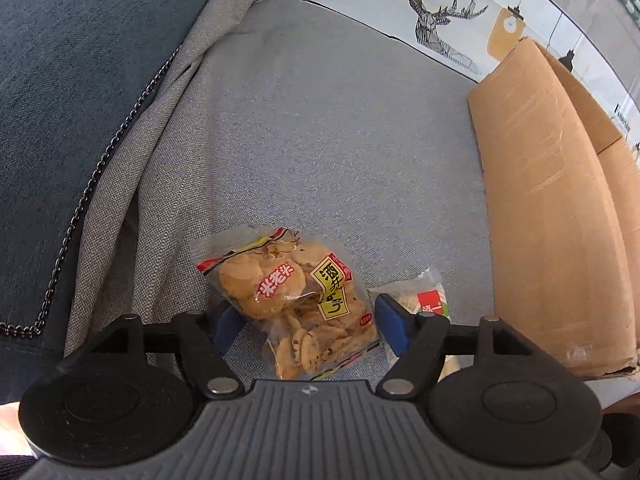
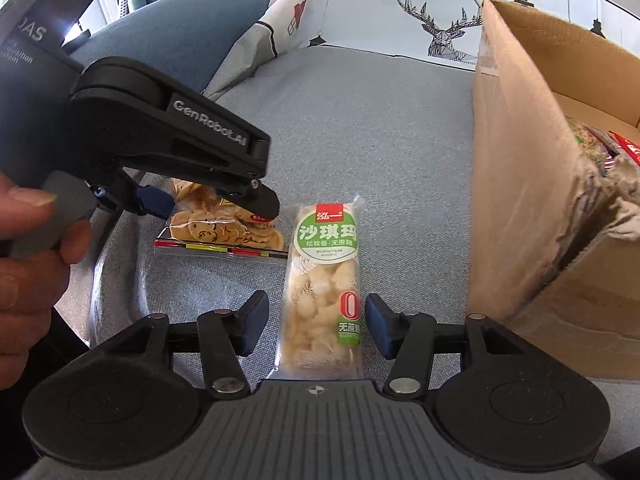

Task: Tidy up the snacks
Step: 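Grasp the biscuit bag with left tool while right tool grasps white stick pack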

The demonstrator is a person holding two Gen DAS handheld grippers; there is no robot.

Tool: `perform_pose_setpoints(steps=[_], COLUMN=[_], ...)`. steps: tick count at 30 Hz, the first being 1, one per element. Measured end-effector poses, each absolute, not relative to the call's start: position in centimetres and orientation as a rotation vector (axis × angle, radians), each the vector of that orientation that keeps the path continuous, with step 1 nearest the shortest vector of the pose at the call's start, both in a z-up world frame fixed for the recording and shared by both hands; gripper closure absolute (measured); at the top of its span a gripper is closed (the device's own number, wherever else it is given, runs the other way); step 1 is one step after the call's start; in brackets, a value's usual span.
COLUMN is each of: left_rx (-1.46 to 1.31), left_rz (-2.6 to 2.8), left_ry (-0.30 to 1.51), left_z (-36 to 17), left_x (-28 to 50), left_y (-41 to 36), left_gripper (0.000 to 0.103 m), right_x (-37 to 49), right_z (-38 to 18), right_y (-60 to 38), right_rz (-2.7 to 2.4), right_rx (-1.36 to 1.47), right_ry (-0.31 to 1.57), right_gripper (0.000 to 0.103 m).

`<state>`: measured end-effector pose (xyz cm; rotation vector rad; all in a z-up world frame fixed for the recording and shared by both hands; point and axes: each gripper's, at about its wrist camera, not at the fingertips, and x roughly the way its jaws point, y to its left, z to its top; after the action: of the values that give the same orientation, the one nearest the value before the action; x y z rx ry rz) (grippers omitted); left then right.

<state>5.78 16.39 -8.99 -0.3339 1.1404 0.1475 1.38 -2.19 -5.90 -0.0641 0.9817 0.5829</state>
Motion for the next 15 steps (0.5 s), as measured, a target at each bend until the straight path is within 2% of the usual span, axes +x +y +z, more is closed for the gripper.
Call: perform_pose_setpoints(steps=[15], left_rx=[-0.258], left_rz=[0.170], left_ry=[1.150], left_z=[-9.4], left_x=[6.2], left_y=[15.1], left_gripper=[0.023], right_x=[1.6], right_z=[-6.3], right_y=[-1.9], right_rz=[0.576], right_rx=[-0.082], right_ry=[0.983], right_gripper=[0.047])
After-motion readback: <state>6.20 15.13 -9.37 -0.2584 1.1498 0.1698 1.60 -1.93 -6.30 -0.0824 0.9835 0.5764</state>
